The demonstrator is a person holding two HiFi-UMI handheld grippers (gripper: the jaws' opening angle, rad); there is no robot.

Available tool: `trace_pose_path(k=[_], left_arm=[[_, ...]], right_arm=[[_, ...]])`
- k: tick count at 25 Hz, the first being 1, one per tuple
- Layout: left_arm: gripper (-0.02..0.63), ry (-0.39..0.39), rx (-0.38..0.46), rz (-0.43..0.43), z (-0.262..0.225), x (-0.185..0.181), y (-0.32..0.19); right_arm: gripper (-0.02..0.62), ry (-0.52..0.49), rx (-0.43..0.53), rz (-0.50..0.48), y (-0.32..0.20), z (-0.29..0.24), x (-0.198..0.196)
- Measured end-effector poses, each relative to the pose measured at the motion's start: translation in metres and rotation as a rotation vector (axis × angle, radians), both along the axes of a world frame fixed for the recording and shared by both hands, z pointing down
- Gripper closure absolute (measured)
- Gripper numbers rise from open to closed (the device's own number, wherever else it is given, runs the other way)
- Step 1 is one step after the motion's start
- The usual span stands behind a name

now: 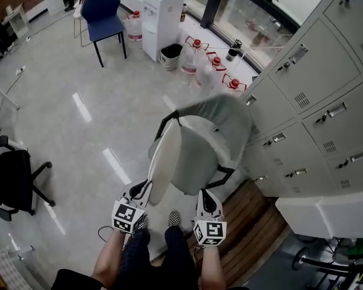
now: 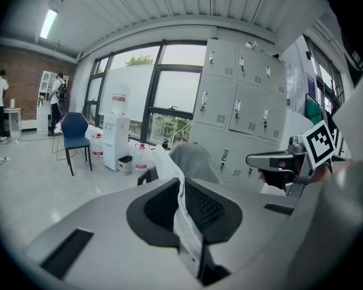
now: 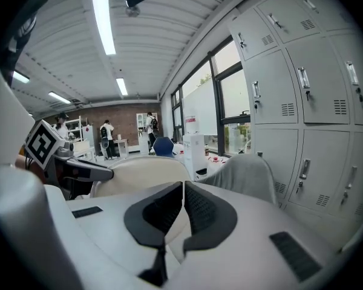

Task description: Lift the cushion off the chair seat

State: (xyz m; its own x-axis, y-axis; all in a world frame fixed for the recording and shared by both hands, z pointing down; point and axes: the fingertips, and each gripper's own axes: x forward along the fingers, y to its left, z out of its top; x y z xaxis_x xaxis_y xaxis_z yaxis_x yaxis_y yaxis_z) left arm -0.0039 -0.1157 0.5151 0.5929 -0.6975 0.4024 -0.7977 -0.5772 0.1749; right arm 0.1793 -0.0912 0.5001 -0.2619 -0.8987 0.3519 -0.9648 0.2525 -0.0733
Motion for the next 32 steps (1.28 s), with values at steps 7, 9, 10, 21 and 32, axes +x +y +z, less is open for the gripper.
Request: trace_pose_path(k=[7,9,10,21,32], left_arm=[[0.568,0.022,0.073,-0.004,-0.072,-0.007,0.022],[0.568,0.026,0.087,-0.004,-0.089,-0.010,0.029],[0.568,0.028,0.095,-0.004,-0.097,-0.012,0.032],[0.569,0.029,0.216,-0.007,-0.180,-0.031,0.060],[0.568,0.035,0.281,0.039,-0.218,-0.028,0.077]], right_arm=[[0.563,-0.007,0.064,-0.010,0.014,-0.060,-0.007],[0.563,-0.007,0.079,-0.012,0.020,-0.076,-0.009],[0.563,-0.009,0.087,-0.012,0.023,-0.083,-0.010],[0.563,-0.028,0.196,-0.023,0.057,-0.153,-0.026],[0.563,-0.015,0.273,-0.008,0.078,-0.192,-0.020]])
